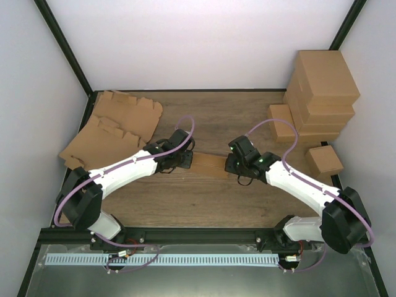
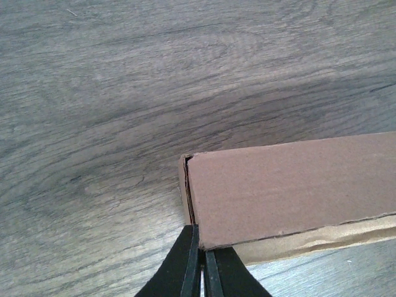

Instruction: Fold the paper box

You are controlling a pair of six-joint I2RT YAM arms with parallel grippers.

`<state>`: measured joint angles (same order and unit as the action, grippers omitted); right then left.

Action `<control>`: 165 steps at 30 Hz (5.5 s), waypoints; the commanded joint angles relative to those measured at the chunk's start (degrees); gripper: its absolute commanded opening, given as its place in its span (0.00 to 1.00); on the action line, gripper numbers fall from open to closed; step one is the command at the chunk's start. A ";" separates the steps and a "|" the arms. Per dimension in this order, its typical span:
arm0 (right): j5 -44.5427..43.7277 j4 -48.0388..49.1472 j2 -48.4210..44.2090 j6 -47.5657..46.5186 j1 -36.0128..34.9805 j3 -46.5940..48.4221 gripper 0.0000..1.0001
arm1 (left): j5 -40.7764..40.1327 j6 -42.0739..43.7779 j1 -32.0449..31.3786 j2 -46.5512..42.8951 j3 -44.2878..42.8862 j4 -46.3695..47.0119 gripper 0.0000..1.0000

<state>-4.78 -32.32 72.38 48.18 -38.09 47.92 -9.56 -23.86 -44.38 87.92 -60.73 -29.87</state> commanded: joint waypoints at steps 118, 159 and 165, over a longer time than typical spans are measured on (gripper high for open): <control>18.87 4.84 3.26 -12.23 13.09 1.92 0.26 | 33.02 -4.43 12.67 -2.32 5.02 7.20 0.29; 16.06 3.56 -1.39 -15.17 13.30 4.78 0.33 | 26.61 -2.79 12.67 -7.41 -0.39 0.56 0.42; 24.19 5.82 -0.70 -16.86 13.75 4.95 0.18 | 34.80 -3.82 12.65 -7.06 0.45 4.03 0.14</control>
<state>13.78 -26.70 71.42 33.04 -24.91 50.92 19.81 -27.18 -31.64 80.25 -60.16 -27.42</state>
